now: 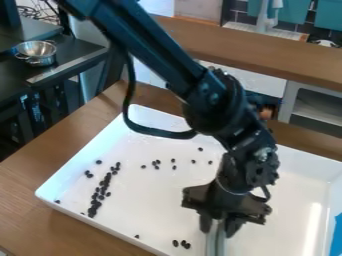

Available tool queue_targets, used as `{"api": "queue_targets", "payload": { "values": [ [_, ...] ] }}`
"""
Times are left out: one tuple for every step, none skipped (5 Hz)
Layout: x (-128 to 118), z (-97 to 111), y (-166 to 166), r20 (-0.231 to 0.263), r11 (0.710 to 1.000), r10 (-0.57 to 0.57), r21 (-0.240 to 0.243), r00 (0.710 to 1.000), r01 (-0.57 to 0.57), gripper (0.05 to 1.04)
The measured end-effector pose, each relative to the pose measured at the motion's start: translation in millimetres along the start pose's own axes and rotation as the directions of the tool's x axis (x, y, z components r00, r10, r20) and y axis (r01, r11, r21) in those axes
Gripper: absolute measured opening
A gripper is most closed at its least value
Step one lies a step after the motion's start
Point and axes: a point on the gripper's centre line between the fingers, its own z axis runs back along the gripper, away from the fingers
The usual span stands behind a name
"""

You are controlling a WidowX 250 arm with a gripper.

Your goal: Sweep into pile

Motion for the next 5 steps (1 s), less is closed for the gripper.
{"api": "queue_targets", "payload": {
  "values": [
    [2.3, -4.9, 15.5, 0.019, 1.0, -0.017, -0.001, 1.0, 0.017, 0.374],
    [4.7, -7.9, 28.0, 0.041, 0.999, -0.043, -0.002, 0.998, 0.043, 0.374],
    [7.3, -10.7, 43.2, 0.045, 0.999, -0.053, 0.0, 0.998, 0.053, 0.374],
    [9.3, -12.4, 63.9, 0.025, 0.997, -0.071, -0.004, 0.997, 0.071, 0.374],
    [13.1, -10.0, 88.3, 0.037, 0.995, -0.094, -0.015, 0.995, 0.094, 0.374]
  ]
}}
